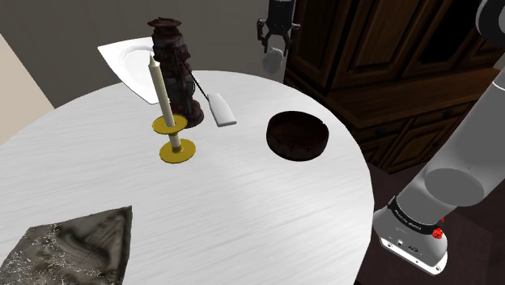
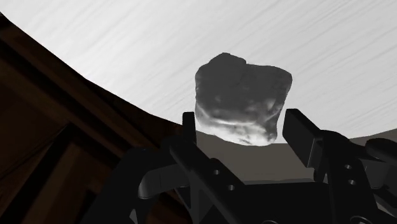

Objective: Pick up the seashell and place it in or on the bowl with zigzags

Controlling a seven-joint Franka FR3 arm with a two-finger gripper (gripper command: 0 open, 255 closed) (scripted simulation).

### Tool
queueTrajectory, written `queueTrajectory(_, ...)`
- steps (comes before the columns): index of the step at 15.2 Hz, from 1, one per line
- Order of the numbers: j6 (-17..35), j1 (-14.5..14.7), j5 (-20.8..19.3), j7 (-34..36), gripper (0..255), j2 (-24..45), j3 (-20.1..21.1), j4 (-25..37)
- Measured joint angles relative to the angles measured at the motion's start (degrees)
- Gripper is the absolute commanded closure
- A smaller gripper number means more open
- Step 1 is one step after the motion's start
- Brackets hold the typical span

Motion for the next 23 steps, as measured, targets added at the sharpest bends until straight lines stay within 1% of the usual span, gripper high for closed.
queueTrajectory(2,-1.3,0.1,0.0,0.0,255,0.2,0.1,1.4)
queueTrajectory(3,-1.8,0.2,0.1,0.1,255,-0.6,0.2,1.2)
queueTrajectory(9,-1.1,2.1,1.9,3.8,255,-10.9,2.0,-10.1)
queueTrajectory(12,-1.5,3.1,2.9,5.7,255,-15.6,3.1,-14.5)
queueTrajectory(14,-1.8,4.0,3.9,6.8,255,-19.9,3.8,-18.5)
queueTrajectory(20,-4.5,6.9,6.8,11.7,255,-28.3,6.9,-24.5)
queueTrajectory(23,-6.2,8.3,8.3,14.1,255,-31.9,8.6,-26.4)
